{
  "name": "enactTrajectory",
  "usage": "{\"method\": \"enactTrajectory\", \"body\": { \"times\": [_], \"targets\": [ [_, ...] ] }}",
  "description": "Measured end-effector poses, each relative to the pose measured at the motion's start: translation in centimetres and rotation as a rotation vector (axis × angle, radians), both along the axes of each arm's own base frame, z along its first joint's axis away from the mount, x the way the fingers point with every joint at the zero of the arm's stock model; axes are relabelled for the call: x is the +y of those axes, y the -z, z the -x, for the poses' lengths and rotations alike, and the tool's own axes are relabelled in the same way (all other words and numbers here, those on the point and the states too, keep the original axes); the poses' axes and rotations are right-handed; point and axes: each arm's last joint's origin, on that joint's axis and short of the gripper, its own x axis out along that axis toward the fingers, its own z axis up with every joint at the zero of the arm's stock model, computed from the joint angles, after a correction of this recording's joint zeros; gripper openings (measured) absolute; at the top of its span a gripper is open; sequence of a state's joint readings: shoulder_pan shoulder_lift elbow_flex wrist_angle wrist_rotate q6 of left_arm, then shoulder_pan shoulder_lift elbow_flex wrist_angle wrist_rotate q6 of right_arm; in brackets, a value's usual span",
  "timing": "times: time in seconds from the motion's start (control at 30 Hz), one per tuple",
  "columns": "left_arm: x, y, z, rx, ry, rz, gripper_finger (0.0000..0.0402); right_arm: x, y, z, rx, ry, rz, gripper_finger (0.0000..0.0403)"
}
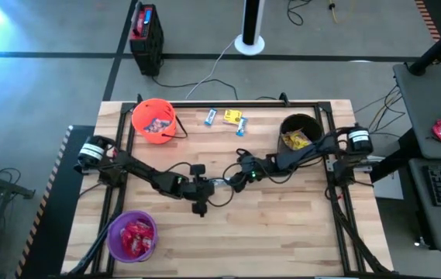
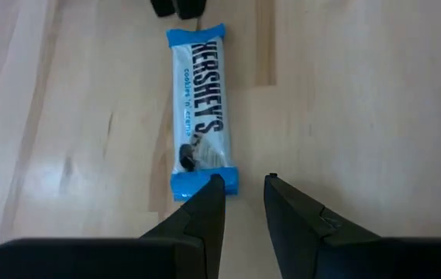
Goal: Sort candy by brand, put in halloween buckets
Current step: Put the white chocolate bar into the orange bucket
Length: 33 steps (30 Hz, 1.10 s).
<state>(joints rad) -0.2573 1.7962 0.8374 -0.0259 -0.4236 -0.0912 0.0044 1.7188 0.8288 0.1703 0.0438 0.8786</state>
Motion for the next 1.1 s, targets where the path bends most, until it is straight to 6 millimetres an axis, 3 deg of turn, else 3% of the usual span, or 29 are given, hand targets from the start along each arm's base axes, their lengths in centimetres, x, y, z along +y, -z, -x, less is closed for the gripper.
{"method": "enactTrajectory", "body": {
  "times": [0.27,0.57,0.73,1.0,1.1],
  "targets": [
    [0.2,0.9,0.6,-0.050,0.010,0.044,0.0076,0.2,1.6,-1.4,-0.098,-0.036,-0.064,0.0232],
    [0.4,1.2,0.8,-0.080,-0.017,0.078,0.0076,0.3,2.2,-1.9,-0.143,-0.106,-0.056,0.0214],
    [0.4,1.2,0.9,-0.093,-0.023,0.086,0.0076,0.4,2.1,-1.9,-0.149,-0.117,-0.048,0.0164],
    [0.4,1.3,0.9,-0.117,-0.022,0.093,0.0076,0.3,2.2,-1.9,-0.148,-0.129,-0.014,0.0033],
    [0.4,0.7,1.0,-0.111,-0.029,0.104,0.0076,0.3,2.2,-1.9,-0.151,-0.151,0.007,0.0023]
  ]
}}
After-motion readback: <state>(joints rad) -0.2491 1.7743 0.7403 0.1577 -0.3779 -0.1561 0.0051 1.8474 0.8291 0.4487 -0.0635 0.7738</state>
